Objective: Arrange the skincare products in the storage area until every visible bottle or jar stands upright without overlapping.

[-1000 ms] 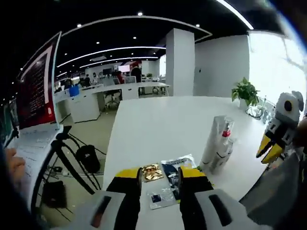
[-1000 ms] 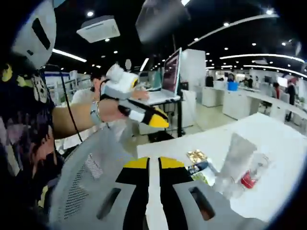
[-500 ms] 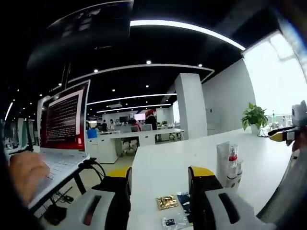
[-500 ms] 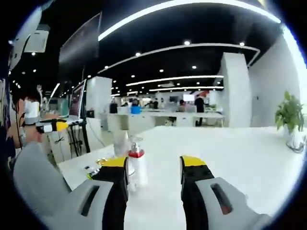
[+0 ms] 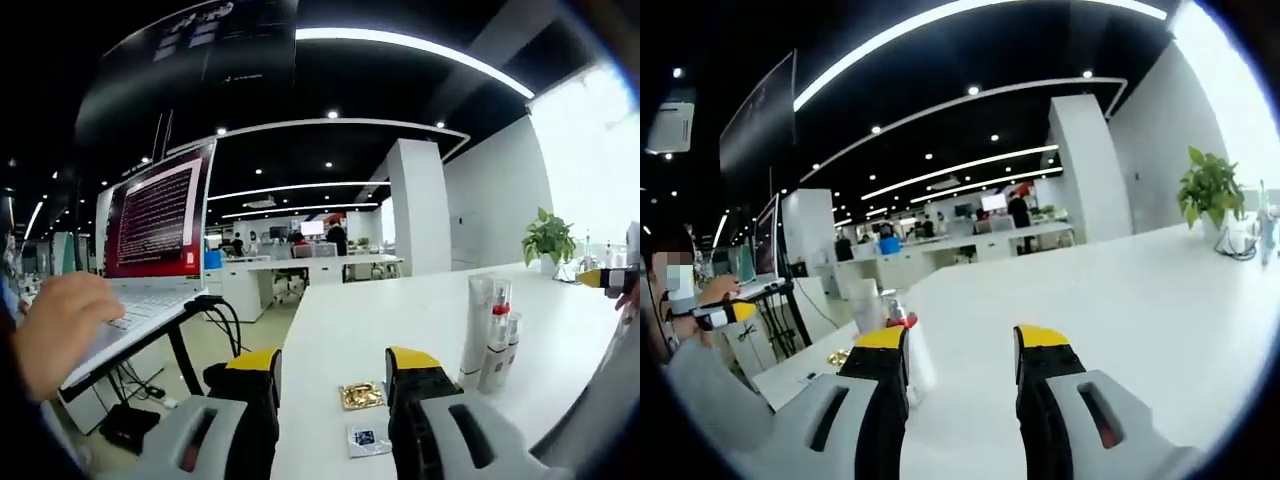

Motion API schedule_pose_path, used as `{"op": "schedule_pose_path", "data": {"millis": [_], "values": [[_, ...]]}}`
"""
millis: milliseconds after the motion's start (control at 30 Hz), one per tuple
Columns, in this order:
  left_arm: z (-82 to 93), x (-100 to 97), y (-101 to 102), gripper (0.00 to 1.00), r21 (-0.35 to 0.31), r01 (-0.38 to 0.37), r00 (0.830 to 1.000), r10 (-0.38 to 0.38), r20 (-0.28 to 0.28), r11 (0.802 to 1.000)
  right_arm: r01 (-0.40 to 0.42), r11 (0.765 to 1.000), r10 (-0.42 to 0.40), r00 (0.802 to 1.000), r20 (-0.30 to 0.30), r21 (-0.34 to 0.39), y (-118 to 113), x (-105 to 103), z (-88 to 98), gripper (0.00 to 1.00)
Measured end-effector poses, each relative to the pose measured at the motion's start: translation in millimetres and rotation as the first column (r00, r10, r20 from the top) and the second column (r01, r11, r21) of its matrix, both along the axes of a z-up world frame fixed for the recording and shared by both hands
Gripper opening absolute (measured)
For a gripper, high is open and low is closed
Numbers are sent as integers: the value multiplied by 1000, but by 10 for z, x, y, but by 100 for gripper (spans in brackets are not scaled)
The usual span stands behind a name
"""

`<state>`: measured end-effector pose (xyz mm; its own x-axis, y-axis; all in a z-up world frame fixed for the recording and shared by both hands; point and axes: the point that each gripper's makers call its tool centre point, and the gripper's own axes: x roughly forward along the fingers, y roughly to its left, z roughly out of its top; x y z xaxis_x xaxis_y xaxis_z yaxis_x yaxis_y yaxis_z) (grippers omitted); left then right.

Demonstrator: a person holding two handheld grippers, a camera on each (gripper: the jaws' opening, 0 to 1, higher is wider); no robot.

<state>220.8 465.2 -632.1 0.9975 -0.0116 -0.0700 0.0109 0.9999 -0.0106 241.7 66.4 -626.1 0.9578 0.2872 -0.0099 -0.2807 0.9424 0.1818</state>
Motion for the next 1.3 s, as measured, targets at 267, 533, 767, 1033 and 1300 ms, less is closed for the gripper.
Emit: {"op": "schedule_pose_path", "data": {"millis": [267,533,767,1033,1300], "values": [[-14,-8,-6,44,-25,6,1000,-6,-11,1000,8,1000,-9,999,-40,-21,-67,19,-116,41],[-64,16,-18,45,-3,19,999,-19,-38,1000,-48,996,39,992,-118,-75,11,35,-285,42],[-84,35,-26,45,-14,29,999,-29,-40,999,-12,996,3,993,-115,-83,-1,39,-281,46],[-58,38,-10,44,-51,32,999,-32,-14,998,14,993,-28,992,-124,-118,-25,51,-303,47],[-49,46,-53,43,-34,48,999,-48,-14,998,20,986,-42,991,-129,-167,-29,50,-310,47]]}}
